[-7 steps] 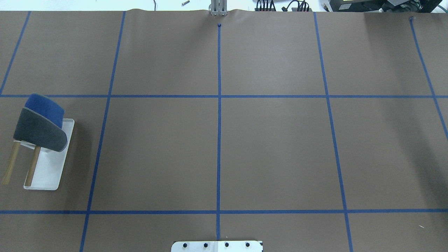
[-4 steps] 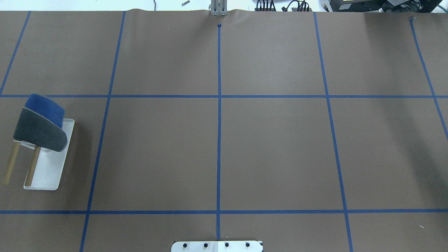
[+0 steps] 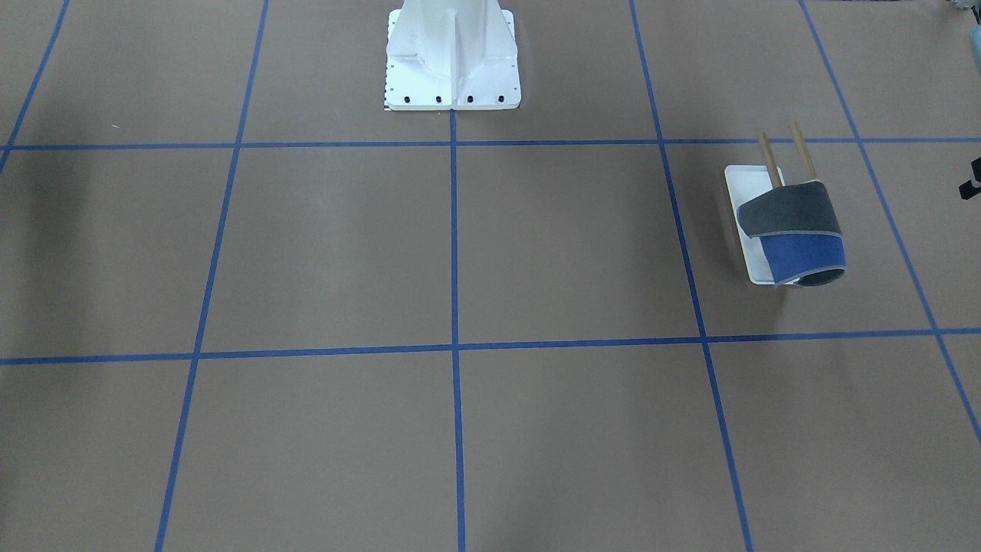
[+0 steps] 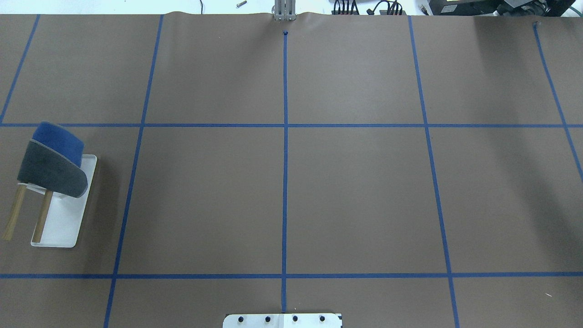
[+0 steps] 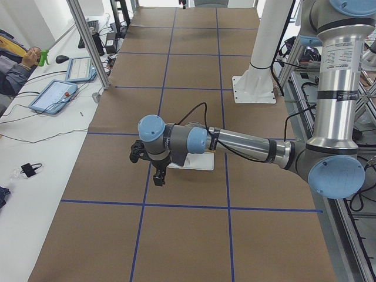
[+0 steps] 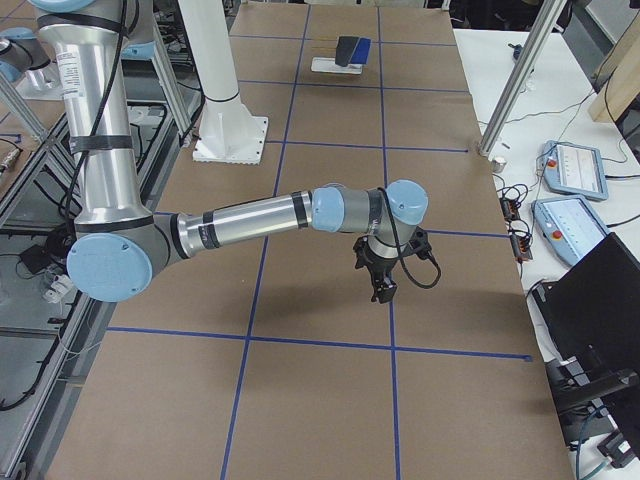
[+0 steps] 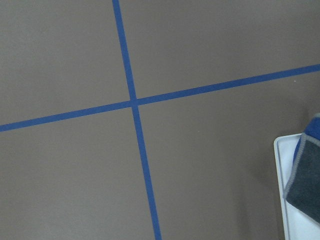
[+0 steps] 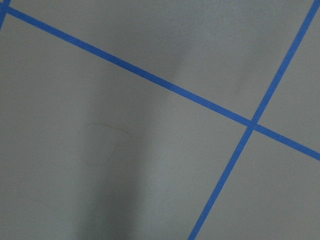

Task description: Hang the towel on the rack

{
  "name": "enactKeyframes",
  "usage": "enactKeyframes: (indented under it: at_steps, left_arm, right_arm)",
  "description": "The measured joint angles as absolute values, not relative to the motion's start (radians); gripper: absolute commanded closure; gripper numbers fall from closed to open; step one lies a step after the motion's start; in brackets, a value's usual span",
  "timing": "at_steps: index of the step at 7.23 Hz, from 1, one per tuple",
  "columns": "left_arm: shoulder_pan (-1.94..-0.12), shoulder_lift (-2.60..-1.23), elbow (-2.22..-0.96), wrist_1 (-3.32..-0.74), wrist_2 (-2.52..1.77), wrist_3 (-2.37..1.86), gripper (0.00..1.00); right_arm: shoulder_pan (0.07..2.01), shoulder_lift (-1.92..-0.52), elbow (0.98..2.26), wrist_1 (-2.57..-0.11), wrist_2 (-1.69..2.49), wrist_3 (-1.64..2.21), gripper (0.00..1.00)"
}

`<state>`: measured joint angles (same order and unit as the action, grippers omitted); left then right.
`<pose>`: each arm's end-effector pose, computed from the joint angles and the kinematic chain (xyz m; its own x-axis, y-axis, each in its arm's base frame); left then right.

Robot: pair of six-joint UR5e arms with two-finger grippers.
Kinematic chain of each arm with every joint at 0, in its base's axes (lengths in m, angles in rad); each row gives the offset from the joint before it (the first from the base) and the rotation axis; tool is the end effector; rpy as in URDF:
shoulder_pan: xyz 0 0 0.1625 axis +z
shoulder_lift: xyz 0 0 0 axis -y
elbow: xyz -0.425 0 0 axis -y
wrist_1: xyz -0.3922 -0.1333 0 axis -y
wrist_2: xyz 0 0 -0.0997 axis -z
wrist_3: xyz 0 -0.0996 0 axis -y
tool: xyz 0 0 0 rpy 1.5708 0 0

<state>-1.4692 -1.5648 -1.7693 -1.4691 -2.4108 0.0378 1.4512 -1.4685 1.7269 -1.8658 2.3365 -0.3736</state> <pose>-0.0094 -0.4912 0.5696 0.6529 0.1722 -0.7376 -0.1258 0.9849 0.1186 0.0018 -0.5235 0.5605 0.6257 -0.4188 0.6582 0.3733 0.9015 0.2187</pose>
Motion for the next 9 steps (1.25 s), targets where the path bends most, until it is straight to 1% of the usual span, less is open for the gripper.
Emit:
enactKeyframes:
  at_steps: [5,9]
  left_arm:
    - [-1.475,-1.553,-1.787,-1.468,-2.407,0.029,0.02]
    - [-1.472,-1.560,-1.782,-1.474,-2.410,-0.035,0.02]
  right_arm:
    - [1.465,-1.469,1.727,-1.881,2.323,-0.380,0.00]
    - [1.467,-1.472,1.751,-1.874,2.348,-0.361,0.00]
